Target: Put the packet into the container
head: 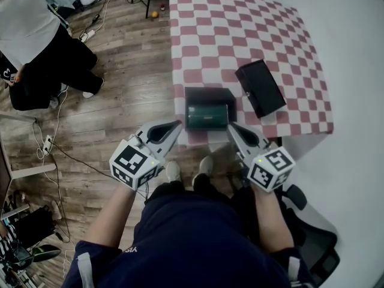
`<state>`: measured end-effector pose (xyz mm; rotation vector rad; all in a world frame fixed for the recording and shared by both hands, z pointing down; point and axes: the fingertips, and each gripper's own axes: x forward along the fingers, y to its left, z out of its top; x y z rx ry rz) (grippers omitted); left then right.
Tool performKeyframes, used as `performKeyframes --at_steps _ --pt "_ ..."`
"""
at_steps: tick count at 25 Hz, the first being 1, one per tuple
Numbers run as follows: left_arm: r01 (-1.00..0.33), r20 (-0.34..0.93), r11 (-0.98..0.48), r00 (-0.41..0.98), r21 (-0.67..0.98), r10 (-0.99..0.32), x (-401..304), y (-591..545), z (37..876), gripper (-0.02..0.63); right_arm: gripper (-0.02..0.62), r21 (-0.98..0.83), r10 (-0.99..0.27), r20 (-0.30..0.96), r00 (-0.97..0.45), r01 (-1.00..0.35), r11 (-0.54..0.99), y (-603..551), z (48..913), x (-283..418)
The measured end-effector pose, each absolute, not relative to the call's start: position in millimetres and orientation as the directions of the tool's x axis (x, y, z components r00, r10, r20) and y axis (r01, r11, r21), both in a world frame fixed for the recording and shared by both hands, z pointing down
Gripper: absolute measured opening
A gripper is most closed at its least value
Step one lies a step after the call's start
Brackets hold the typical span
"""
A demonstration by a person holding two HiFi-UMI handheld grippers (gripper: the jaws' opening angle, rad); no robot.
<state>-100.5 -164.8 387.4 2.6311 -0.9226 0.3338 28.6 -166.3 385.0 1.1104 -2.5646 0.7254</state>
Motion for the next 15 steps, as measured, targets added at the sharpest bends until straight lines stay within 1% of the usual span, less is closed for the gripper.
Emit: performKeyframes --at_steps 5,15 --pt "-0.634 0.318 -0.742 0.765 0.217 -0.561 -102 -169 385 0.023 0.015 -0.312 -0.620 0.408 -0.670 -0.740 0.595 -173 379 28" --pt "-0.639 0.317 -0.742 0.760 0.204 -0.567 -93 -179 381 0.023 0.015 -0.307 -0.611 0.416 -0.674 -0.736 0.603 -181 381 32"
